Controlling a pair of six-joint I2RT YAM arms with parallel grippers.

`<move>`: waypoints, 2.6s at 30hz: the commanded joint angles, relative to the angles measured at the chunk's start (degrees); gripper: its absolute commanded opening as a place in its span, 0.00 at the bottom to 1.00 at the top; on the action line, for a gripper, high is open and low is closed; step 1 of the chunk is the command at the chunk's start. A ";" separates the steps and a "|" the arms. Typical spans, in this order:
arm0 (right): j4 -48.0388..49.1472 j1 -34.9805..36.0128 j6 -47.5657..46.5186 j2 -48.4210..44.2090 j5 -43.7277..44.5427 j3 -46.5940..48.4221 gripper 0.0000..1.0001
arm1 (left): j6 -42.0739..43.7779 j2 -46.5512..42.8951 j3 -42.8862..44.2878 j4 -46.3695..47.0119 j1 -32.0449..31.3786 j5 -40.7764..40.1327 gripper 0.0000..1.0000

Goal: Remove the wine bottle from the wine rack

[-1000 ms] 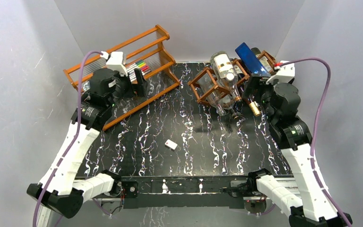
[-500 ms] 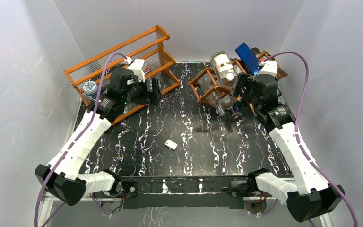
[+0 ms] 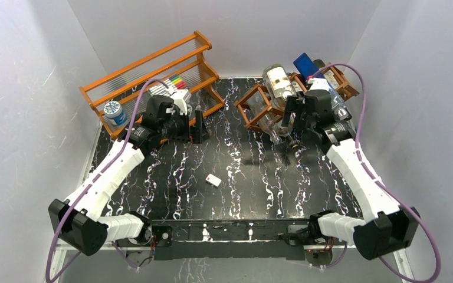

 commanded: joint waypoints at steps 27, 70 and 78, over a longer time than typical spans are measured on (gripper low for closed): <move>13.78 -7.96 -5.36 7.97 -12.29 -1.15 0.95 | -2.29 -8.12 -4.84 3.39 -0.42 7.41 0.98; 11.89 -9.15 -25.65 19.20 -26.42 5.11 0.46 | -3.30 -3.85 -2.69 5.05 -0.46 10.23 0.98; 18.31 -9.25 -21.92 13.15 -24.91 0.98 0.23 | -3.12 -3.68 -2.63 4.99 -0.42 10.14 0.98</move>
